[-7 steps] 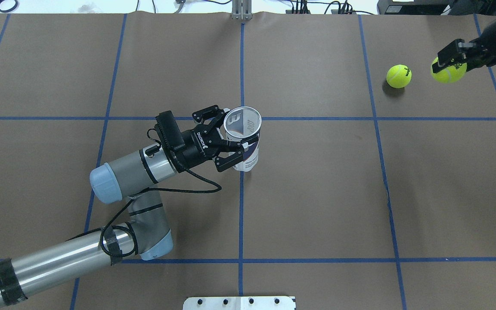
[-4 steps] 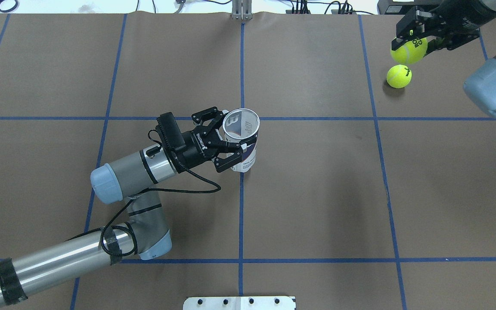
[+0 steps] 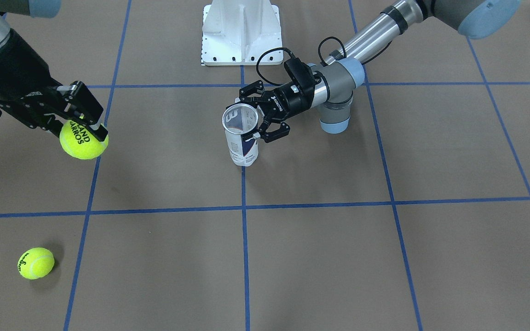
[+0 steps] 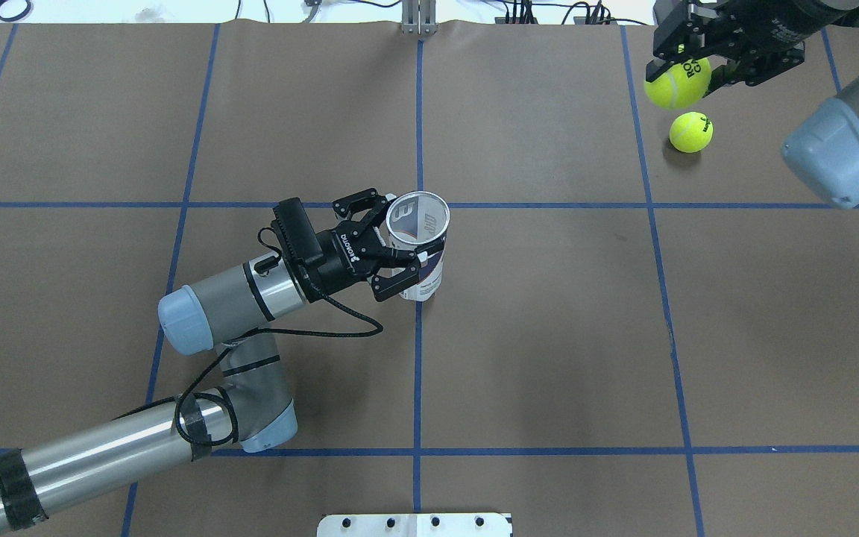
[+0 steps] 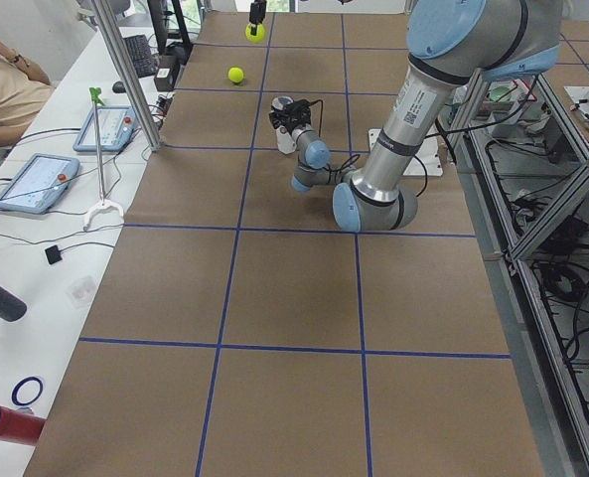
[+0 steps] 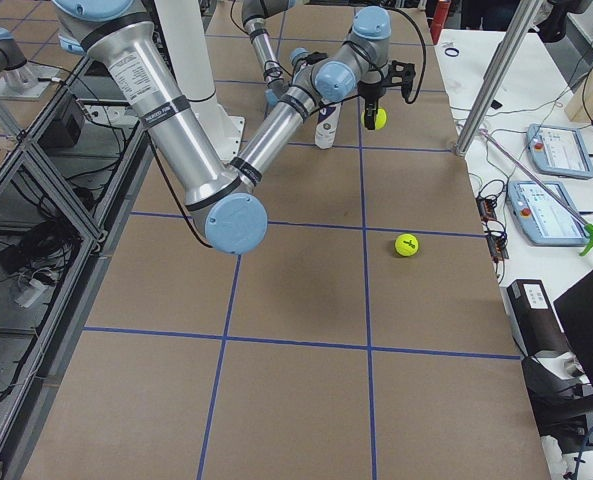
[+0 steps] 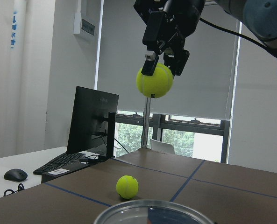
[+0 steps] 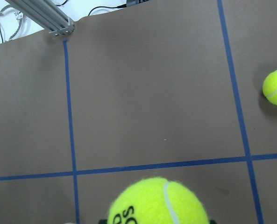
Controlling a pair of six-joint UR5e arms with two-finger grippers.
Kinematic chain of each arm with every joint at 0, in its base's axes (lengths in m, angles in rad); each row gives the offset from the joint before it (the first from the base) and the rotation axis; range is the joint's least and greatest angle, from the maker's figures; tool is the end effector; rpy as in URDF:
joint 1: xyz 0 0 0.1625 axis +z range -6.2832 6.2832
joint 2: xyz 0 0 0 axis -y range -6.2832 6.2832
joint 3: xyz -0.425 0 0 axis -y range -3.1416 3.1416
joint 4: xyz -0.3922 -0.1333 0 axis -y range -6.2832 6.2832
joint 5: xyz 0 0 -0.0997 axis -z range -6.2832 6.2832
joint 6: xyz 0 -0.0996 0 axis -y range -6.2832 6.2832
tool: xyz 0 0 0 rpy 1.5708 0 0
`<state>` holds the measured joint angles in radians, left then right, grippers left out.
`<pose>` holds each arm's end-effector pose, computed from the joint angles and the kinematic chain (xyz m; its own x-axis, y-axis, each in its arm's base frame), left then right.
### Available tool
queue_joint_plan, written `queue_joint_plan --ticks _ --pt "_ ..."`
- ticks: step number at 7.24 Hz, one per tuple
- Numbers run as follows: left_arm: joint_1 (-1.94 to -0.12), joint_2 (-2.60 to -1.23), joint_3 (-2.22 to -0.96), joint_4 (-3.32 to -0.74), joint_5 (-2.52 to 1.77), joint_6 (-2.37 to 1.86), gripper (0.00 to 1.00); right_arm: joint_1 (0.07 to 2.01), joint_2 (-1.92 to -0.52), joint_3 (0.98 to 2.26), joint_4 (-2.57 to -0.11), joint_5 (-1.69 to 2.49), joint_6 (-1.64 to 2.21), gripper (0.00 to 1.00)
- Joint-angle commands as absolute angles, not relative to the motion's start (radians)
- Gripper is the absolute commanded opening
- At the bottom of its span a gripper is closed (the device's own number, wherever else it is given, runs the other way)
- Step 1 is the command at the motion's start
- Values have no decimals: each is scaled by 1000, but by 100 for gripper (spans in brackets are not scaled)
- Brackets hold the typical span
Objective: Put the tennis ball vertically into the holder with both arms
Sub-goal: 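Carry the tennis ball with the right gripper above the can's opening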
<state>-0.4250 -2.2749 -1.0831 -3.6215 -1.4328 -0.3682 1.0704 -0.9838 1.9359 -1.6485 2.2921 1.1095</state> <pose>0.5497 -0.4101 0.2625 0.2604 0.8965 -0.3585 0.7268 0.0624 0.6840 -0.2210 -0.5450 0.1684 0.4607 0.1458 0.8755 -0.2354 0.9712 -0.0379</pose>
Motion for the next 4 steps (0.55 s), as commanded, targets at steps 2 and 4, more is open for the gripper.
queue_joint_plan --ticks 2,4 --pt "-419 -2275 -1083 -3622 -1431 -368 77 952 -864 1937 -1687 2203 1280 0" --pt "-417 -2275 -1083 -3622 -1431 -368 77 829 -790 1937 -1768 2073 1346 0"
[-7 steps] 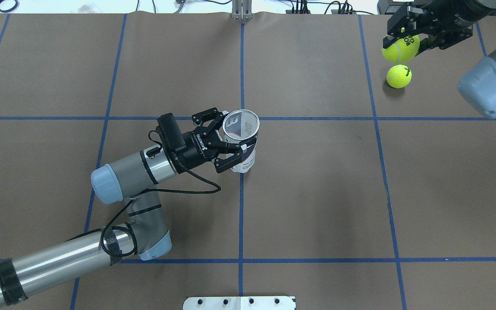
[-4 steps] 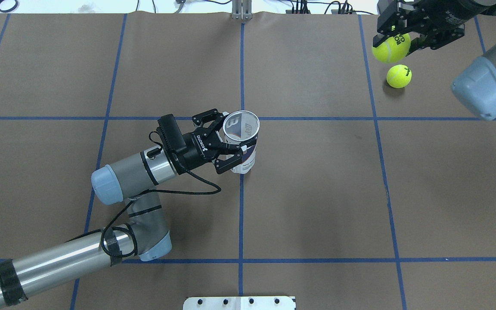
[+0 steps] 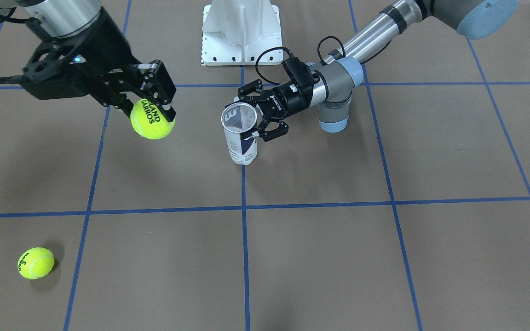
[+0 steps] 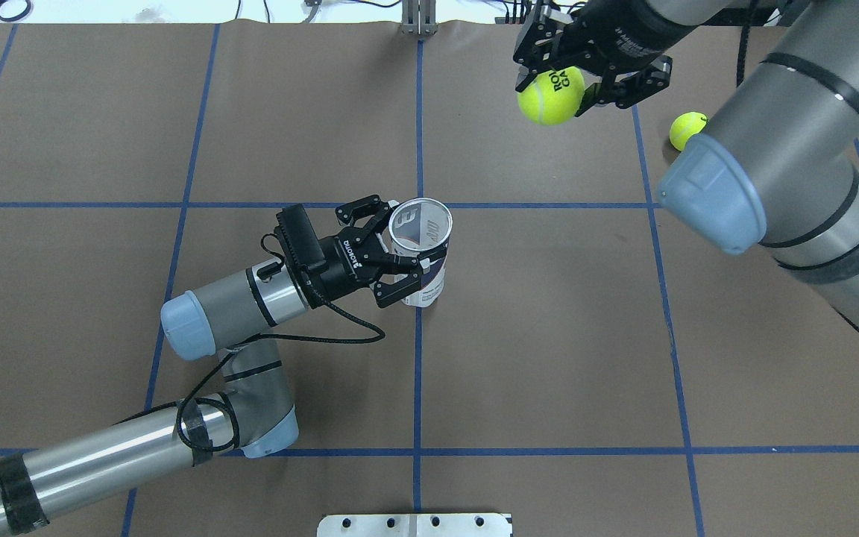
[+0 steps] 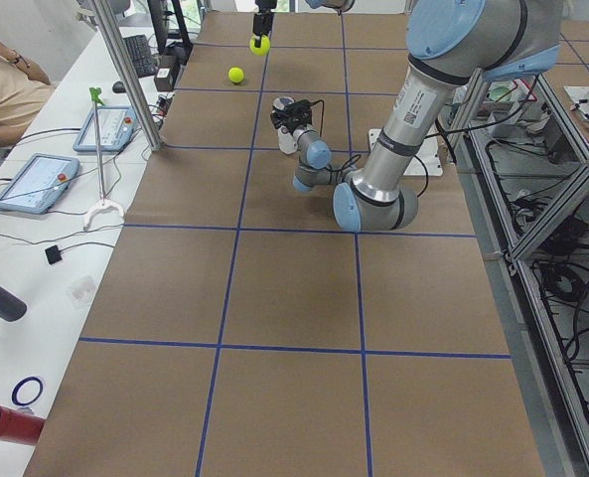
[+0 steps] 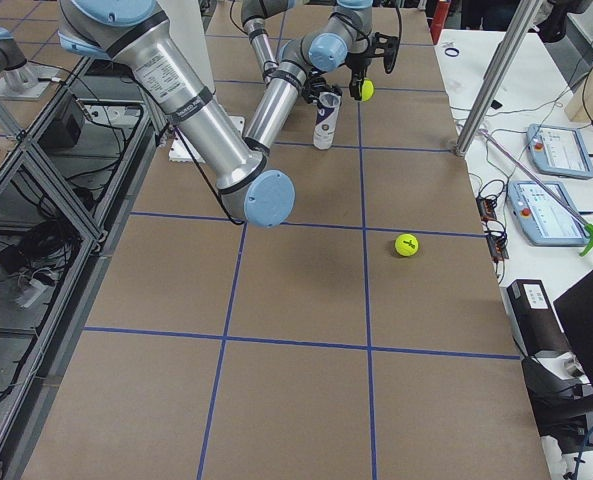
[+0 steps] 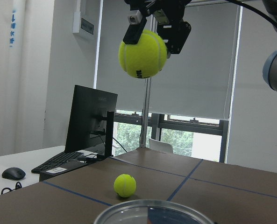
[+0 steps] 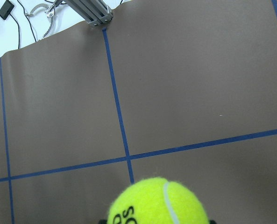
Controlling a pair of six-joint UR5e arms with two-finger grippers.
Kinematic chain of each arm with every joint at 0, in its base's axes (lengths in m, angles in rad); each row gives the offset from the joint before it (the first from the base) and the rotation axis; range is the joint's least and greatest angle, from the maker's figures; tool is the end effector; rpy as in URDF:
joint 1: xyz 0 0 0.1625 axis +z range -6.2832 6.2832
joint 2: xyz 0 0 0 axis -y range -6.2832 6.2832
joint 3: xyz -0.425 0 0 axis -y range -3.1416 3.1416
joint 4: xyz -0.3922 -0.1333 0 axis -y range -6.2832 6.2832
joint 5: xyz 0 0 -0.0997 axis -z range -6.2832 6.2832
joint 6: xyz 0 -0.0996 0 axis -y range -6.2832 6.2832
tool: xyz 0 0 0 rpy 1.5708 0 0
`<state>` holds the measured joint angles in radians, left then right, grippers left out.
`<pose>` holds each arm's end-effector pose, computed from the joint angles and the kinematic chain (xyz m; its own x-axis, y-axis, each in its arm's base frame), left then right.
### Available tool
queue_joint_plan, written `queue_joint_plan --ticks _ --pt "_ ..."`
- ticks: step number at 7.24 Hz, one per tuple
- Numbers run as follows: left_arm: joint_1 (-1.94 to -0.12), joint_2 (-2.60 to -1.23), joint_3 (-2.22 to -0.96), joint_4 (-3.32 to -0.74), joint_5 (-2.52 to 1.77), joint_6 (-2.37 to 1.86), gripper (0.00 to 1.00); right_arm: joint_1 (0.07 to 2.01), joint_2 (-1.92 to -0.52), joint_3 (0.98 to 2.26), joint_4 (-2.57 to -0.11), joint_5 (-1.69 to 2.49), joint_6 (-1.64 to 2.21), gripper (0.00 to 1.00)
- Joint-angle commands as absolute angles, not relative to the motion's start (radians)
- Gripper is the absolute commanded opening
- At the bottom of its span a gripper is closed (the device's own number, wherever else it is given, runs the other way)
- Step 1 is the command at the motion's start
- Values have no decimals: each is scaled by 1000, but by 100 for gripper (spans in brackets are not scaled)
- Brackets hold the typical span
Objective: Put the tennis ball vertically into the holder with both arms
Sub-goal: 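Carry the tennis ball with the right gripper above the can's opening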
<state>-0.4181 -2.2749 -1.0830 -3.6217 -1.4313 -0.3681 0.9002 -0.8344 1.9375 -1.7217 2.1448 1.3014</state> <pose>0.5524 -0.4065 0.2625 0.2551 0.8977 -0.3593 0.7267 0.0671 0.6837 -0.3035 -0.5101 0.0946 0.4493 0.2068 0.8691 -0.2732 0.9580 -0.0867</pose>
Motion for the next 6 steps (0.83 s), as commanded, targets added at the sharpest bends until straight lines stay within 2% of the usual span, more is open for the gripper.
queue_joint_plan --ticks 1,3,6 --pt "-417 -2275 -1083 -3622 -1431 -368 77 771 -776 1936 -1788 2009 1371 0" --pt "-417 -2275 -1083 -3622 -1431 -368 77 703 -704 1913 -1869 1951 1387 0" --pt "-416 -2276 -1083 -3622 -1431 -368 77 644 -621 1803 -1875 1881 1430 2"
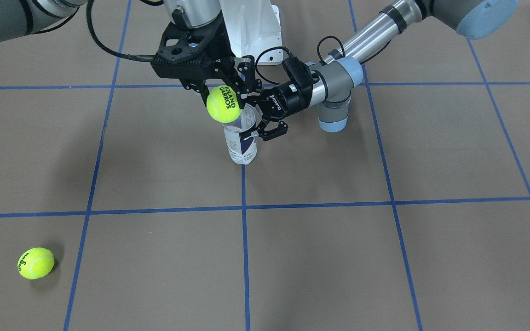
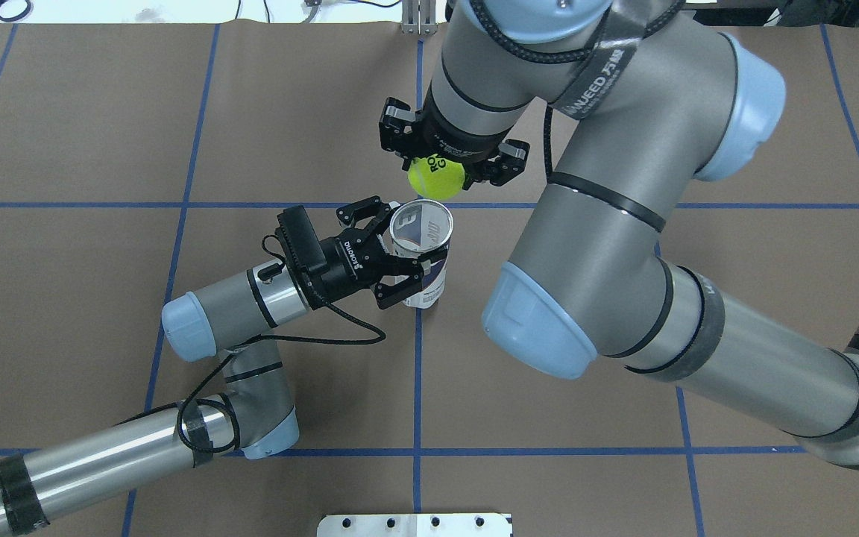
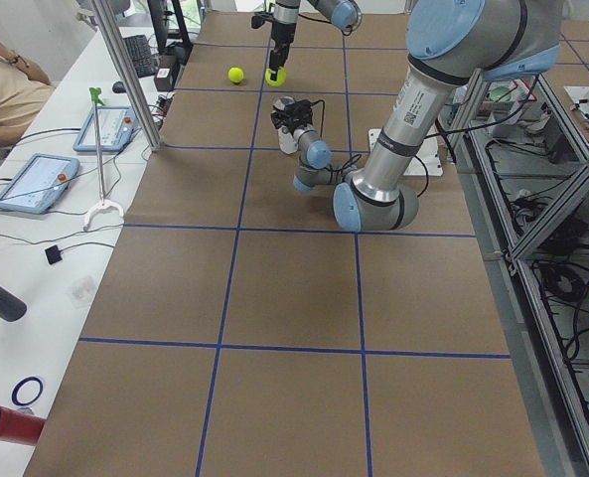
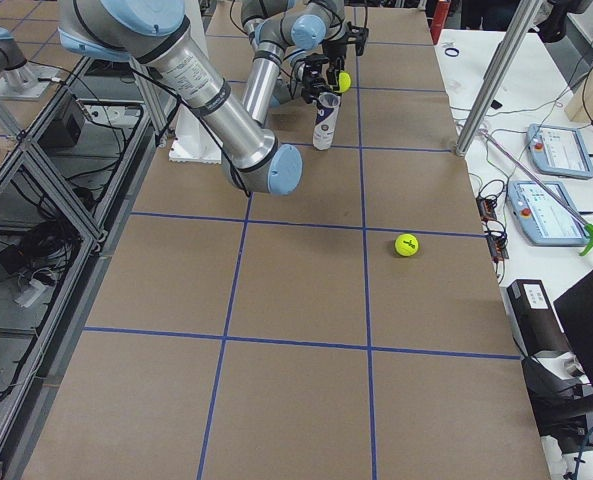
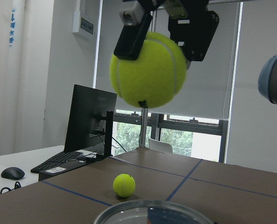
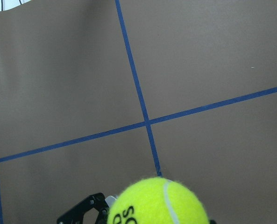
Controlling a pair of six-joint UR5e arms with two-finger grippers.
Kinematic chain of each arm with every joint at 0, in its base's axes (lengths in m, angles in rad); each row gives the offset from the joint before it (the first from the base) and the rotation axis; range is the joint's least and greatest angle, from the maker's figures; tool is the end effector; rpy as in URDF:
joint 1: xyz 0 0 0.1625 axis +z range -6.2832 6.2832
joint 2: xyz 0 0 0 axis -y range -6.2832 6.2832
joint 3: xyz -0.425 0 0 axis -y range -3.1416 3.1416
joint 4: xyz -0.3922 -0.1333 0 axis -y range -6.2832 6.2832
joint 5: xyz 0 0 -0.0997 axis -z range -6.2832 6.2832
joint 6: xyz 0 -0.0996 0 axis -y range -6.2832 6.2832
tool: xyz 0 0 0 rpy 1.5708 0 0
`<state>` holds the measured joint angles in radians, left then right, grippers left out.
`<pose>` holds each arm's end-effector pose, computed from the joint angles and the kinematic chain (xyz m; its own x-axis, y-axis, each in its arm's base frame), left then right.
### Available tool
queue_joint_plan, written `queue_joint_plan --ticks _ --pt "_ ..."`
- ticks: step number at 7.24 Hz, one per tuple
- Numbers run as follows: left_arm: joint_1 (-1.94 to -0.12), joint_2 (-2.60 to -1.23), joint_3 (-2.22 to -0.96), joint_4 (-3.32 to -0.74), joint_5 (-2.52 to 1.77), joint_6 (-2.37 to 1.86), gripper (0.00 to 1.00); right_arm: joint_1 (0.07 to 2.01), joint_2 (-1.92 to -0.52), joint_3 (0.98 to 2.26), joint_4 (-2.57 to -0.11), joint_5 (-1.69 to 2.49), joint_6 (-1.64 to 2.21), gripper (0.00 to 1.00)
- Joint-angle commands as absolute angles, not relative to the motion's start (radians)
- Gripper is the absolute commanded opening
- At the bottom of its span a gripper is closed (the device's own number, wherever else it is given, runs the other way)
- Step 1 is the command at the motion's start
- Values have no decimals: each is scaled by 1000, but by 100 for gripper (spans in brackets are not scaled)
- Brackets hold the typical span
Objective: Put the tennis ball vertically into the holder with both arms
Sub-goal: 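Carry the tennis ball with the right gripper above the can's opening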
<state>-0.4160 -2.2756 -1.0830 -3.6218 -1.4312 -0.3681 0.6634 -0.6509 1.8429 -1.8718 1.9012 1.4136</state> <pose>0.5533 -0.4053 0.2620 0.2531 0.8983 -0.3592 0.7271 0.0683 0.6831 -0.4256 -0.4608 0.0373 0.5493 0.2413 0.8000 -0.3014 0.9502 -0.0797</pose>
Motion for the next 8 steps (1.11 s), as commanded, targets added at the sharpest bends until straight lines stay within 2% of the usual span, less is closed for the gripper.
queue_joint_plan --ticks 1,2,3,4,5,8 --pt "-416 -2276 -1083 -3622 -1431 -368 77 621 -621 1801 -1875 1856 1440 12" --pt "-416 -2276 -1083 -3622 -1431 -368 77 609 -621 1801 -1875 1839 1440 23" --pt "-416 -2276 -1085 -3622 -1431 -368 77 603 -623 1802 -1882 1839 1442 40" --pt "-416 -2276 -1085 -3622 -1431 -368 77 601 -624 1805 -1894 1839 1442 63" --pt "-414 -2276 -1085 -3622 -1431 -368 77 600 -626 1805 -1898 1839 1442 68" --pt "-416 -2276 -1085 -3622 -1431 -370 77 581 -632 1819 -1928 1839 1442 68"
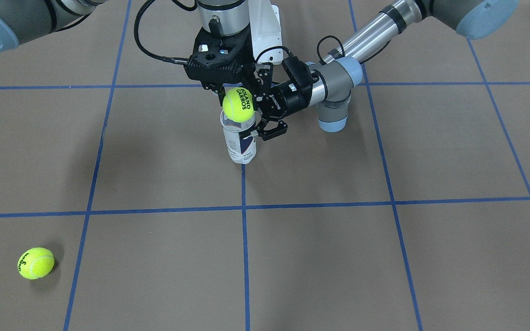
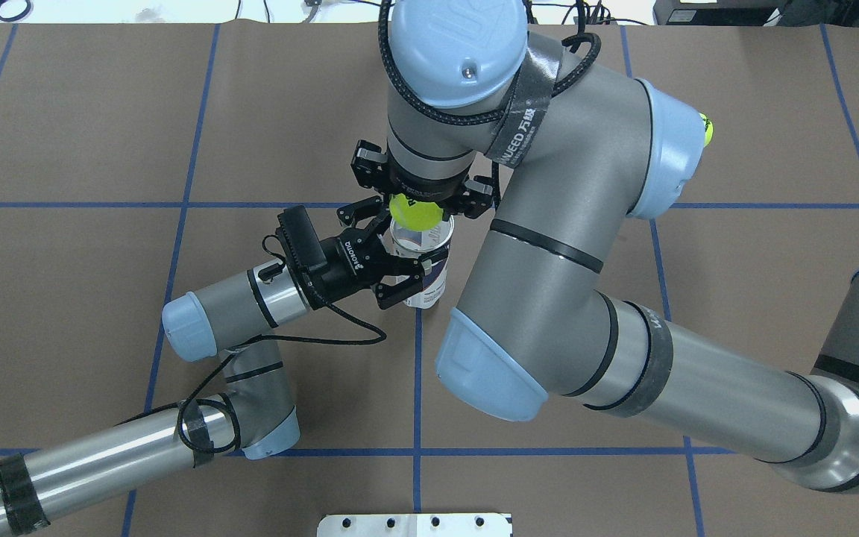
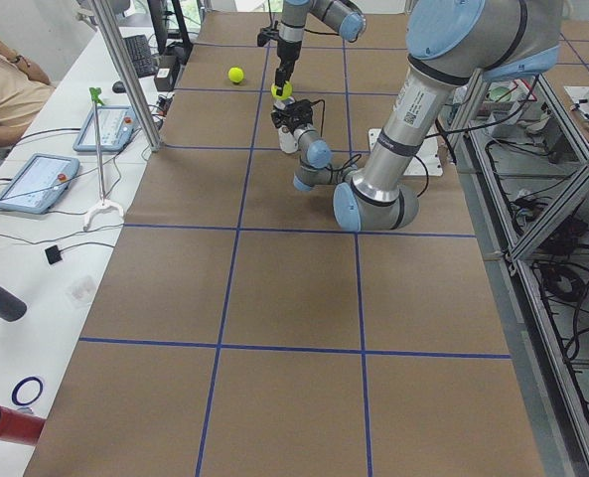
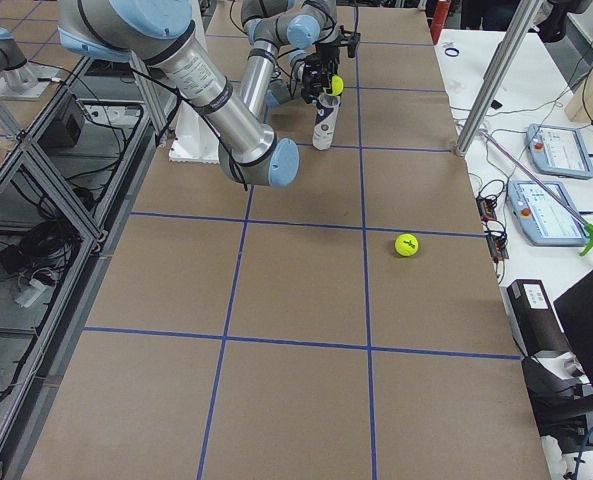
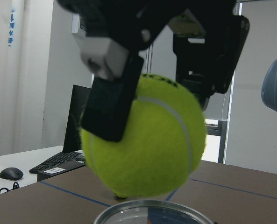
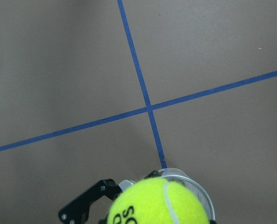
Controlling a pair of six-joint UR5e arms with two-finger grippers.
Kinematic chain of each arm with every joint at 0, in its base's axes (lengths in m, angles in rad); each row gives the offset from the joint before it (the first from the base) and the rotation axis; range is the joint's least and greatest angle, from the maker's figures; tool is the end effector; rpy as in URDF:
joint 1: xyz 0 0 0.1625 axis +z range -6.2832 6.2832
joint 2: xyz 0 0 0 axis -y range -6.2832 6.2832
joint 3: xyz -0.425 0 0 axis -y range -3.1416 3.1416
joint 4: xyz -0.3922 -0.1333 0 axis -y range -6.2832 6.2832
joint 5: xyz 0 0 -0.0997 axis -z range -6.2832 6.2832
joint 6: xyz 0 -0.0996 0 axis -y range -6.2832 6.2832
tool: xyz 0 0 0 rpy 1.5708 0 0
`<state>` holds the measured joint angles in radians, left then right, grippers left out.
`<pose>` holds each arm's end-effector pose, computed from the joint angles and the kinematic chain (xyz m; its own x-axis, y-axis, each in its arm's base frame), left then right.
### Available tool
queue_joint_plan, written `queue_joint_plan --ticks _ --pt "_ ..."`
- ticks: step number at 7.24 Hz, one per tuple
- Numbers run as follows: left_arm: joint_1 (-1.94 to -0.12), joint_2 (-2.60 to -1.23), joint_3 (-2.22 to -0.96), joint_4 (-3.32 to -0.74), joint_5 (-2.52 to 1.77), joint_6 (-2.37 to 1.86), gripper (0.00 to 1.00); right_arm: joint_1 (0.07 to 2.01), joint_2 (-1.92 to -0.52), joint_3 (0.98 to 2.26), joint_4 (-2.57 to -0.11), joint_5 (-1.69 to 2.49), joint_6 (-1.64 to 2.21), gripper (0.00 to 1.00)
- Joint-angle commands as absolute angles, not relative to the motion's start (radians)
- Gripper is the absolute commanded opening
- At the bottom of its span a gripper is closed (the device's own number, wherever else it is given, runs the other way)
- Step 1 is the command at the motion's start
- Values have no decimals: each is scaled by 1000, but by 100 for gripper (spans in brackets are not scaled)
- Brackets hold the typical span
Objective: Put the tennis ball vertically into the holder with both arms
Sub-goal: 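Lower the ball into the can and open the right gripper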
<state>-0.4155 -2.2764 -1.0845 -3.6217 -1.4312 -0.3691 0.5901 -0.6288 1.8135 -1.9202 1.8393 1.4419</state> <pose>0.5533 -0.4050 0.2609 0.2512 0.8987 -0.3596 0.7287 0.0690 0.6814 -0.4636 -0.4391 0.0397 0.6008 0.2532 0.7582 -0.2983 0.9510 -0.0812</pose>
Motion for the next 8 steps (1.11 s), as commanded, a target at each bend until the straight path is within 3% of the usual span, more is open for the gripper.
queue_joint_plan --ticks 1,6,8 --pt "-416 -2276 -1086 -3622 -1430 -370 77 578 -632 1819 -1928 1838 1442 69" --pt "-416 -2278 -1086 -3622 -1430 -370 77 563 -638 1856 -1982 1830 1442 98" --pt "-414 -2278 -1086 -3622 -1430 -370 77 564 -638 1861 -1982 1830 1440 99"
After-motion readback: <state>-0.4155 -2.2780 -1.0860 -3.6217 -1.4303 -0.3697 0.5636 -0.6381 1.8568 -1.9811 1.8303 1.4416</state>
